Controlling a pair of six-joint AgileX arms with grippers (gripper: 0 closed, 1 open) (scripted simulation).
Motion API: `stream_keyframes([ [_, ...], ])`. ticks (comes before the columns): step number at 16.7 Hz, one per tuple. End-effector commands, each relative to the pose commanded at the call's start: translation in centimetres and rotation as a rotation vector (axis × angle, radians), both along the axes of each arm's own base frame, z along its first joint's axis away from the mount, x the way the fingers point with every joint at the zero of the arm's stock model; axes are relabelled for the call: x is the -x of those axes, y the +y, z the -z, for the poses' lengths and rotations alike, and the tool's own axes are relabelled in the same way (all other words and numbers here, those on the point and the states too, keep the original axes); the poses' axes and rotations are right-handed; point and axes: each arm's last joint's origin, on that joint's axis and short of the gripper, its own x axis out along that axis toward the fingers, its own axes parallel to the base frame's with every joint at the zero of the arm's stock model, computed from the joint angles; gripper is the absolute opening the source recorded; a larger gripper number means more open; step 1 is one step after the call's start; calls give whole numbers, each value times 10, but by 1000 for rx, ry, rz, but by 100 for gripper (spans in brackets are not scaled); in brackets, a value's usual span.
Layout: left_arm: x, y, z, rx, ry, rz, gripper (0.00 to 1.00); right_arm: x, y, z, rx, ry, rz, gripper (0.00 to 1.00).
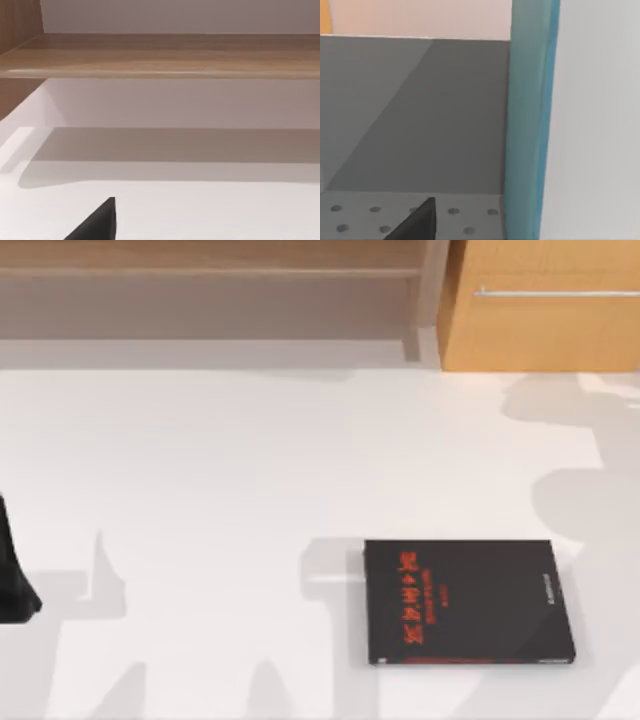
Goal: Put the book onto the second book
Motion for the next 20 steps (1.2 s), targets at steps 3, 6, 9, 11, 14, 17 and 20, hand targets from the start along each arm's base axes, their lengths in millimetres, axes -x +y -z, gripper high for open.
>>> stream_keyframes([
  [3,0,0,0,0,0,0,100,-1,2,0,-1,3,-2,100],
  [6,0,0,0,0,0,0,100,-10,0,0,0,0,0,100],
  [9,0,0,0,0,0,0,100,-19,0,0,0,0,0,100],
  [11,0,0,0,0,0,0,100,-26,0,0,0,-1,0,100],
  [14,0,0,0,0,0,0,100,-30,0,0,0,0,0,100],
  [17,0,0,0,0,0,0,100,-30,0,0,0,0,0,92],
  [20,0,0,0,0,0,0,100,-30,0,0,0,0,0,70],
])
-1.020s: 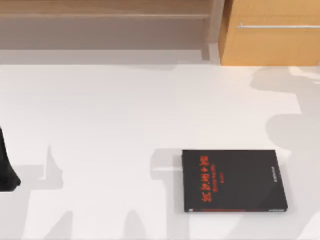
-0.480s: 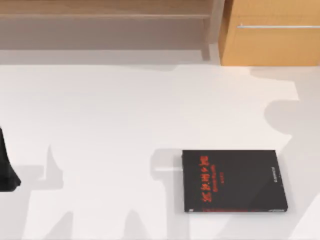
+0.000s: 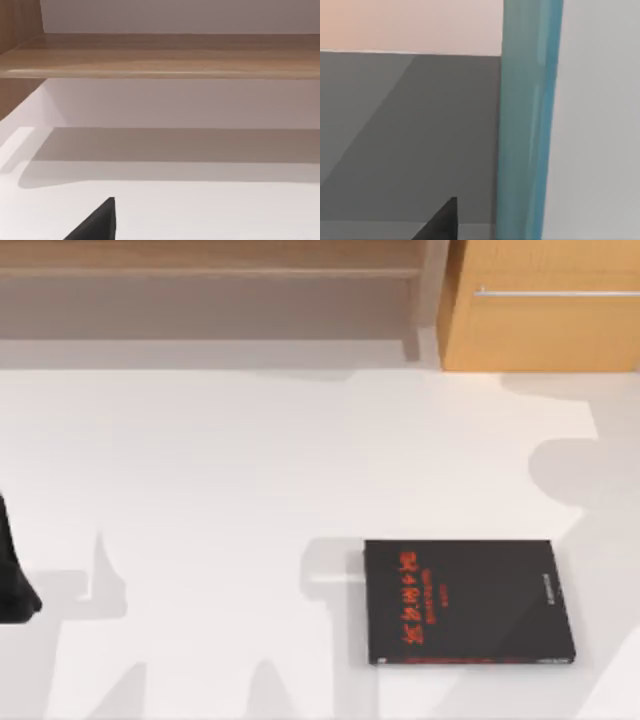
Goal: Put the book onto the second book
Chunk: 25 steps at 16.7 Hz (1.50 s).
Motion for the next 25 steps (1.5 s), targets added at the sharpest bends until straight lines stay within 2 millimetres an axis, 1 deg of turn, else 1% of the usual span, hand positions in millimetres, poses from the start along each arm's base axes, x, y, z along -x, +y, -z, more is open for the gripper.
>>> stream_keyframes([
  [9,0,0,0,0,0,0,100,0,0,0,0,0,0,2],
  [10,0,0,0,0,0,0,100,0,0,0,0,0,0,0],
  [17,0,0,0,0,0,0,100,0,0,0,0,0,0,0],
  [25,0,0,0,0,0,0,100,11,-1,-11,0,-2,3,0],
])
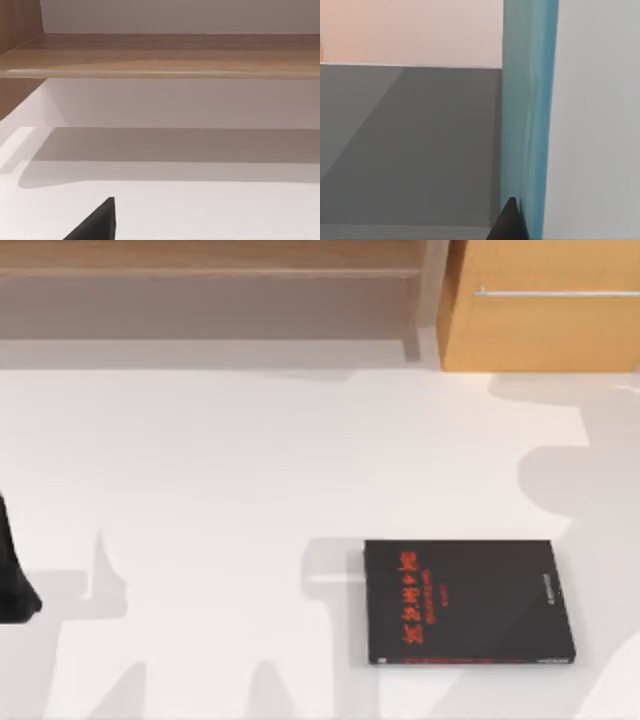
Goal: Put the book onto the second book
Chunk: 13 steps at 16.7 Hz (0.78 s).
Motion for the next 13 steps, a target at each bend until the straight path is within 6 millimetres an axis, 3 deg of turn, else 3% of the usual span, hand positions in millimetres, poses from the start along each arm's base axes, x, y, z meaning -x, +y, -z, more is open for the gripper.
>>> stream_keyframes([
  [6,0,0,0,0,0,0,100,4,6,-7,-40,-1,25,0],
  [9,0,0,0,0,0,0,100,19,20,-27,-139,-15,97,0],
  [13,0,0,0,0,0,0,100,52,54,-58,-355,-52,225,0],
])
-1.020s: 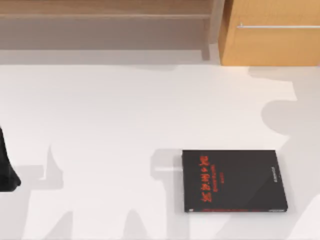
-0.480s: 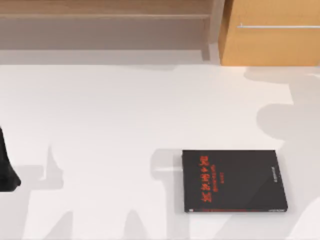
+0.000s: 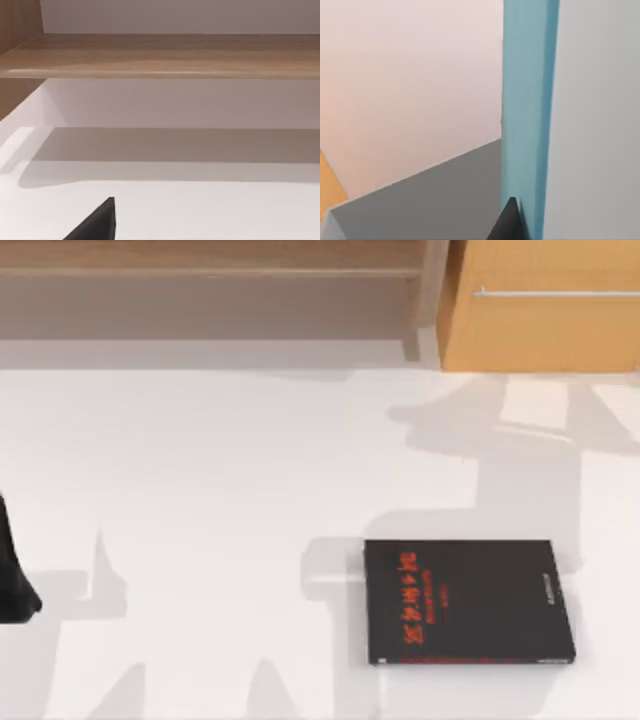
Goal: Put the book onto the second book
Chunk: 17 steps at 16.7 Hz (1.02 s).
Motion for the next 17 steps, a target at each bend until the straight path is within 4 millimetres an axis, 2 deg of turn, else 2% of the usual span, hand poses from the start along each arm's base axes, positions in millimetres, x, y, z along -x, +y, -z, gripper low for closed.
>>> stream_keyframes([
  [4,0,0,0,0,0,0,100,39,46,-10,-289,-40,142,0],
  [8,0,0,0,0,0,0,100,76,102,3,-596,-79,254,0],
  [12,0,0,0,0,0,0,100,108,165,41,-873,-68,323,0],
  [17,0,0,0,0,0,0,100,152,250,103,-1111,24,328,0],
])
